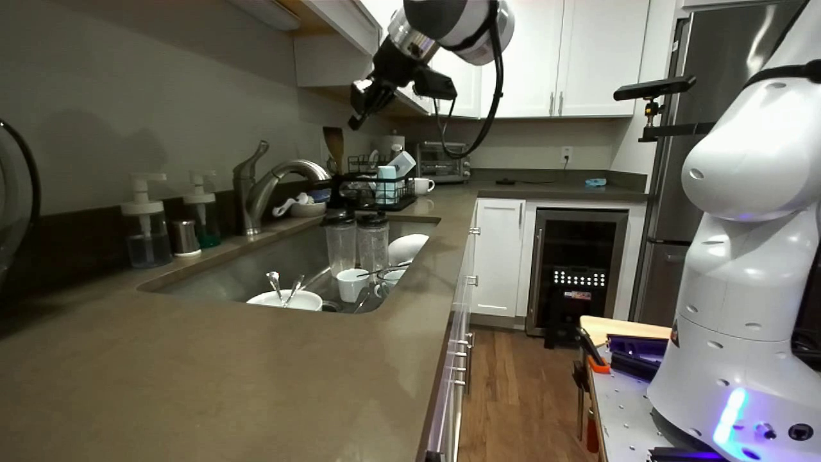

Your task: Push the faucet handle downwards

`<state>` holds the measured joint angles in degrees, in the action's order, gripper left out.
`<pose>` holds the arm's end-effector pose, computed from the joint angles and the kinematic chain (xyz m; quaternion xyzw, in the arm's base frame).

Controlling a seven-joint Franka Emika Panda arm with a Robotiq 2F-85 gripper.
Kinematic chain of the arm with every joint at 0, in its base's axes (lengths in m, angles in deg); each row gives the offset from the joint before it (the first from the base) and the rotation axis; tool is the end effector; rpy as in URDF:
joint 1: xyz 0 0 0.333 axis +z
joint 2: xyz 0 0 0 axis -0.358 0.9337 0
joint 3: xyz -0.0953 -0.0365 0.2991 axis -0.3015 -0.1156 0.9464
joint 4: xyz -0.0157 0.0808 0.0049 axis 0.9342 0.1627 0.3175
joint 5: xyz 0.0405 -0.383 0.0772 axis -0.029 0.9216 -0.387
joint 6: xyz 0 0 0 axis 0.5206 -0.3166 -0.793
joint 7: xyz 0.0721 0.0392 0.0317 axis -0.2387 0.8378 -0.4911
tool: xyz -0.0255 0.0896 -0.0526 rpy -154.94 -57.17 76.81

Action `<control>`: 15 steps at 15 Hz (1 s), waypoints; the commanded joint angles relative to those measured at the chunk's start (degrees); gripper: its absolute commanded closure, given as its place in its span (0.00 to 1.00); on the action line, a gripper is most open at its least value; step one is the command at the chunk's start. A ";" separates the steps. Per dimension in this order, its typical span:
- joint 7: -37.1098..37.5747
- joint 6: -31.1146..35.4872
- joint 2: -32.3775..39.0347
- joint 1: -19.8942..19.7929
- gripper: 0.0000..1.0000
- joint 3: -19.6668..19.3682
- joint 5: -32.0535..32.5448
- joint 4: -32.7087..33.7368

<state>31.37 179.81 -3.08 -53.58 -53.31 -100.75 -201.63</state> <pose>0.4781 -0.0569 0.5280 0.9172 -0.0280 0.3934 0.0559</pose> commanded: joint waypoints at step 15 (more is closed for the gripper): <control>9.20 -24.27 -21.75 22.61 0.97 -27.18 28.51 -9.32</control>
<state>39.67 158.20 -26.46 -32.26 -79.10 -74.74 -213.84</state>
